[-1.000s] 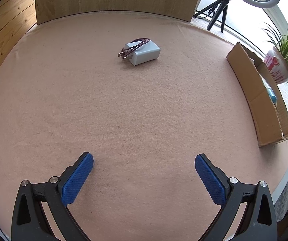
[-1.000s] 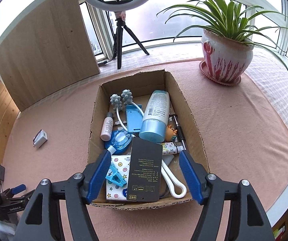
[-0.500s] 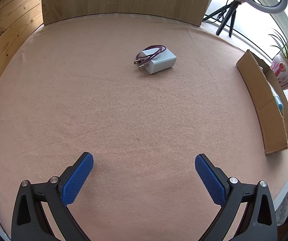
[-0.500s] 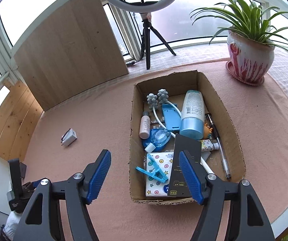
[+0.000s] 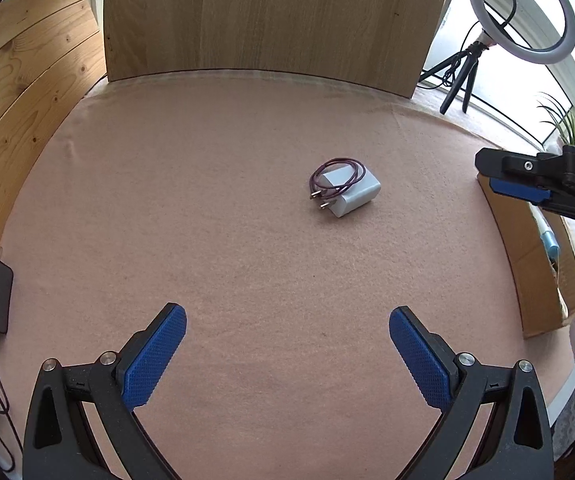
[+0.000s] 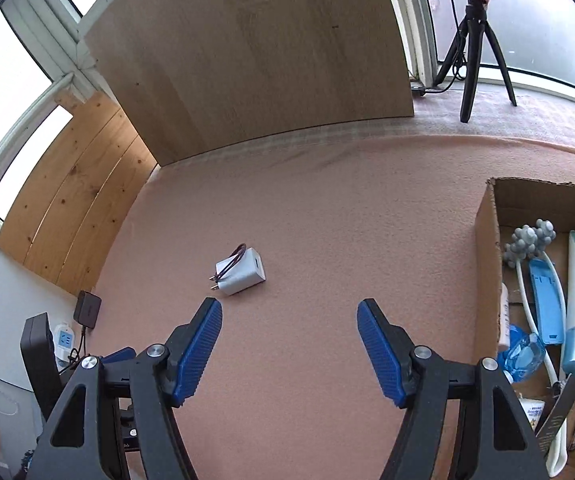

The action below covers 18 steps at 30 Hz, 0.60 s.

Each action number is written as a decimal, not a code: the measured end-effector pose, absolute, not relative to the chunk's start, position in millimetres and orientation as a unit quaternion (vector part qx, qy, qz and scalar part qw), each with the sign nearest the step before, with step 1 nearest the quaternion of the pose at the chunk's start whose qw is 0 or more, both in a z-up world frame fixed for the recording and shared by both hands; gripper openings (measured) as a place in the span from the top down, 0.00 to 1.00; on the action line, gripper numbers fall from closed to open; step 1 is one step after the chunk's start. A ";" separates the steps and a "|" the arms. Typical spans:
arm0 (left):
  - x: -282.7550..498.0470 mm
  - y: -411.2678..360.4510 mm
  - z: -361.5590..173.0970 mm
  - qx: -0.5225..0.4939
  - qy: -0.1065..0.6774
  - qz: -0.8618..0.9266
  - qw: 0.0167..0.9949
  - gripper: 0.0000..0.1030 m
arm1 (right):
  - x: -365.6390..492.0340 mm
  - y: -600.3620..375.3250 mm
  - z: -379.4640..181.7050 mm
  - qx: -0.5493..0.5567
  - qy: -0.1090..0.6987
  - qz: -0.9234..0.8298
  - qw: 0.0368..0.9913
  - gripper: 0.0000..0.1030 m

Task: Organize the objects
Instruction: 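Move both tools to the white charger and purple cable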

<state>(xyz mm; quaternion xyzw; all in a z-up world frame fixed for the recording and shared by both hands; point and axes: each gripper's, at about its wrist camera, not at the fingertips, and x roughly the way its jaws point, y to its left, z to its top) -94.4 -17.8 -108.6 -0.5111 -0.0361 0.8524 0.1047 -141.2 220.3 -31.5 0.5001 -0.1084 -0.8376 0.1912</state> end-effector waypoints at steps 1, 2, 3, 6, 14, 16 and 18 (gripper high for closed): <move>-101.5 -16.9 -104.0 -0.508 -0.040 0.853 0.108 0.01 | -148.0 212.4 -35.0 0.504 -0.106 -0.835 0.193 0.39; -108.5 -14.4 -99.6 -0.505 -0.043 0.855 0.111 0.01 | -153.8 204.9 -38.7 0.509 -0.105 -0.832 0.195 0.42; -118.2 -12.3 -96.3 -0.501 -0.043 0.857 0.116 0.01 | -158.9 198.1 -42.5 0.513 -0.105 -0.829 0.197 0.44; -152.6 -8.8 -92.3 -0.495 -0.045 0.859 0.126 0.01 | -171.4 188.0 -54.3 0.526 -0.120 -0.820 0.189 0.53; -236.1 -15.7 -126.2 -0.538 -0.099 0.829 0.116 0.09 | -199.2 196.4 -89.5 0.561 -0.210 -0.781 0.178 0.67; -246.6 -12.3 -135.9 -0.550 -0.102 0.821 0.117 0.15 | -205.2 196.8 -96.6 0.567 -0.221 -0.773 0.178 0.70; -252.1 -8.9 -144.9 -0.560 -0.107 0.813 0.119 0.21 | -210.7 196.1 -102.3 0.572 -0.230 -0.767 0.179 0.71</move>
